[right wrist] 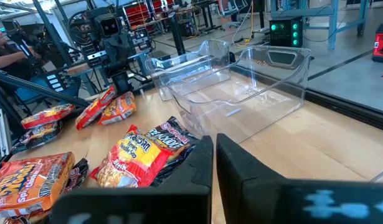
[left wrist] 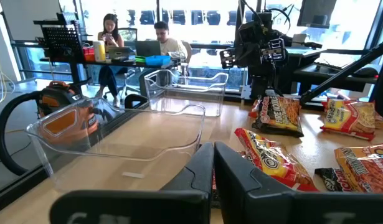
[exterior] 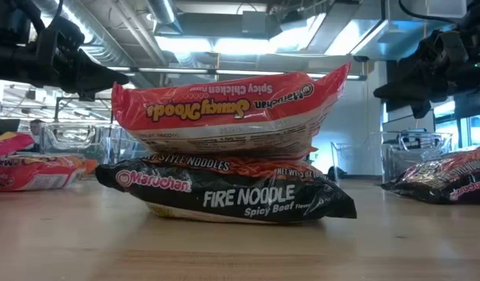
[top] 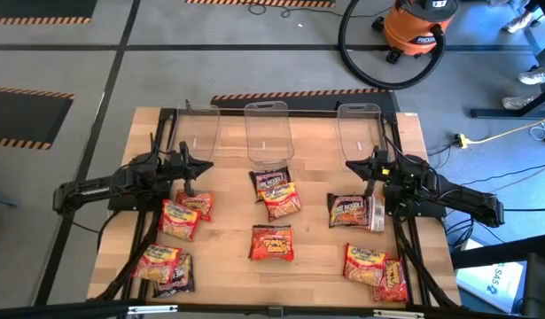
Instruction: Sort Maruchan noodles
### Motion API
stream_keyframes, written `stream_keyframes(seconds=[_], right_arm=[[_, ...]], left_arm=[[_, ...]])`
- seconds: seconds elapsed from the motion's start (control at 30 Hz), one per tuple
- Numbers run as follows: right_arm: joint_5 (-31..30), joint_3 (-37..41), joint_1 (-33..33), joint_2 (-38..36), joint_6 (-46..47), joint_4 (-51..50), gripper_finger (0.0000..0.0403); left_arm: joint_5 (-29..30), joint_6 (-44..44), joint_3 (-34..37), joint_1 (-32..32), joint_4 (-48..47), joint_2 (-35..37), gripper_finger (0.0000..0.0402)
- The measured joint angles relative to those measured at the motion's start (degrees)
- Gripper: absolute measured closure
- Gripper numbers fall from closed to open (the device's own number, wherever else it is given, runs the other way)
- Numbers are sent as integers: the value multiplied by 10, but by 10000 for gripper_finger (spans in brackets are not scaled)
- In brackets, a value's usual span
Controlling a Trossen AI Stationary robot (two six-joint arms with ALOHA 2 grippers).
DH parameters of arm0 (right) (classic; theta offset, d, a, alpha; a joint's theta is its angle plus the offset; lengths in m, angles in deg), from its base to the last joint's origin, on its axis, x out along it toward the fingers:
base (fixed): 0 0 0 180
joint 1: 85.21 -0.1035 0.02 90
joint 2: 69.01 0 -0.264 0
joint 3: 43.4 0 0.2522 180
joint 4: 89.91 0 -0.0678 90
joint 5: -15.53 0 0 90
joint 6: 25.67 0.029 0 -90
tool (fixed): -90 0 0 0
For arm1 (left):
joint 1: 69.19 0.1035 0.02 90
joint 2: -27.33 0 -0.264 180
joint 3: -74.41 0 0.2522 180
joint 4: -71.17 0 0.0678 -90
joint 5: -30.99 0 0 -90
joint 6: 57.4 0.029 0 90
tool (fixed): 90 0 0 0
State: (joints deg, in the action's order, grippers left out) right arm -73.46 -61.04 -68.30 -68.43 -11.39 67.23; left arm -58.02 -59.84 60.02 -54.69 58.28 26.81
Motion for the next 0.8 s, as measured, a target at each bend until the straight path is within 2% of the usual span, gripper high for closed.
stream_keyframes(seconds=[0.5, 0.63, 0.8], right_arm=[[0, 0, 0, 0, 0, 0, 400], [-14, 0, 0, 0, 0, 1, 400], [-65, 2, 0, 0, 25, 39, 400]], left_arm=[[0, 0, 0, 0, 6, 0, 395], [-1, -29, -1, 0, 50, 0, 395], [14, -63, -1, 0, 127, 0, 395]])
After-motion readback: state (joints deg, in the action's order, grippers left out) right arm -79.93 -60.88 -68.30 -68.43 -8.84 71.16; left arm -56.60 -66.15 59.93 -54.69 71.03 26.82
